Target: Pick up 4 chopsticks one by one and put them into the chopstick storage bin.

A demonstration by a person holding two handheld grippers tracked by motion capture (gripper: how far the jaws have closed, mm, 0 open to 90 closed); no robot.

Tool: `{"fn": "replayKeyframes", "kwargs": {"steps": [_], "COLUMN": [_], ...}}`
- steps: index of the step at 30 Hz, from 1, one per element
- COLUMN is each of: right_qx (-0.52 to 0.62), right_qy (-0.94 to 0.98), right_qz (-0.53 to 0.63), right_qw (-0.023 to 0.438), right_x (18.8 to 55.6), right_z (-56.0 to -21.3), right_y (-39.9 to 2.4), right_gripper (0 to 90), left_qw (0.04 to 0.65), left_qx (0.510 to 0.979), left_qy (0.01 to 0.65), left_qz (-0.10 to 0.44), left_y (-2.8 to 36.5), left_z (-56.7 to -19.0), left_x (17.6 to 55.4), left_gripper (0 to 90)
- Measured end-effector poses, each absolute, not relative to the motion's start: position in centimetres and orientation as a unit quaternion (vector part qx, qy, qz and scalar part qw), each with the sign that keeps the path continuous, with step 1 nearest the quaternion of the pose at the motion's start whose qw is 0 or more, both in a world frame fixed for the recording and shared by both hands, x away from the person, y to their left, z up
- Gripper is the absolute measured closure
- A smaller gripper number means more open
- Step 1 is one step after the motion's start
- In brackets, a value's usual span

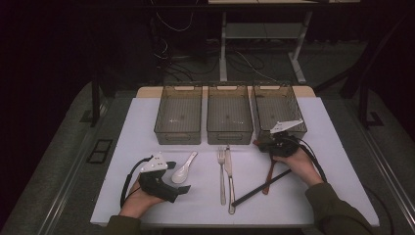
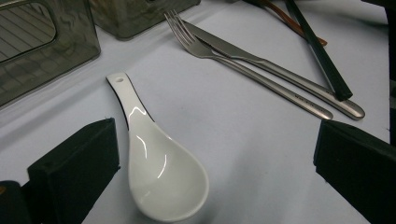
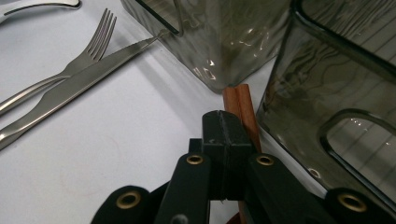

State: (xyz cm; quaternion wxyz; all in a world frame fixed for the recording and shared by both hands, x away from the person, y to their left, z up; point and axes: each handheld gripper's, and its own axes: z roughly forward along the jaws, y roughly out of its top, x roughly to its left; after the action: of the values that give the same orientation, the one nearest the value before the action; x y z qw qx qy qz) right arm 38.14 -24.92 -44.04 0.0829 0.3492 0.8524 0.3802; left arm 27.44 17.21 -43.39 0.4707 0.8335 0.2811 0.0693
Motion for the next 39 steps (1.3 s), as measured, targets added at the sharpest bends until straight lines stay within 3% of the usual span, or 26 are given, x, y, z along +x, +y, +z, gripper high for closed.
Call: {"fn": "replayKeyframes", "kwargs": {"steps": [11,14,20,29,39], "right_qx": [0.351,0.350,0.346,0.335,0.330], "right_qy": [0.846,0.846,0.842,0.844,0.837], "right_qz": [0.396,0.396,0.408,0.413,0.429], "right_qw": [0.067,0.067,0.072,0.071,0.083], "right_x": [37.7,37.6,37.1,35.7,34.5], "right_z": [-43.7,-43.5,-42.7,-42.0,-41.5], "right_y": [-25.1,-25.3,-25.8,-26.8,-28.1], "right_gripper": [89.3,85.4,73.6,47.0,35.1], "left_qw": [0.477,0.477,0.477,0.478,0.475], "left_qx": [0.830,0.830,0.830,0.829,0.830], "left_qy": [0.280,0.278,0.279,0.281,0.284], "left_qz": [0.070,0.071,0.072,0.070,0.070], "left_y": [17.3,17.5,17.9,17.8,17.9], "left_z": [-43.4,-43.4,-43.4,-43.5,-43.6], "left_x": [27.6,27.7,27.7,27.6,27.7], "left_gripper": [0.0,0.0,0.0,0.0,0.0]}}
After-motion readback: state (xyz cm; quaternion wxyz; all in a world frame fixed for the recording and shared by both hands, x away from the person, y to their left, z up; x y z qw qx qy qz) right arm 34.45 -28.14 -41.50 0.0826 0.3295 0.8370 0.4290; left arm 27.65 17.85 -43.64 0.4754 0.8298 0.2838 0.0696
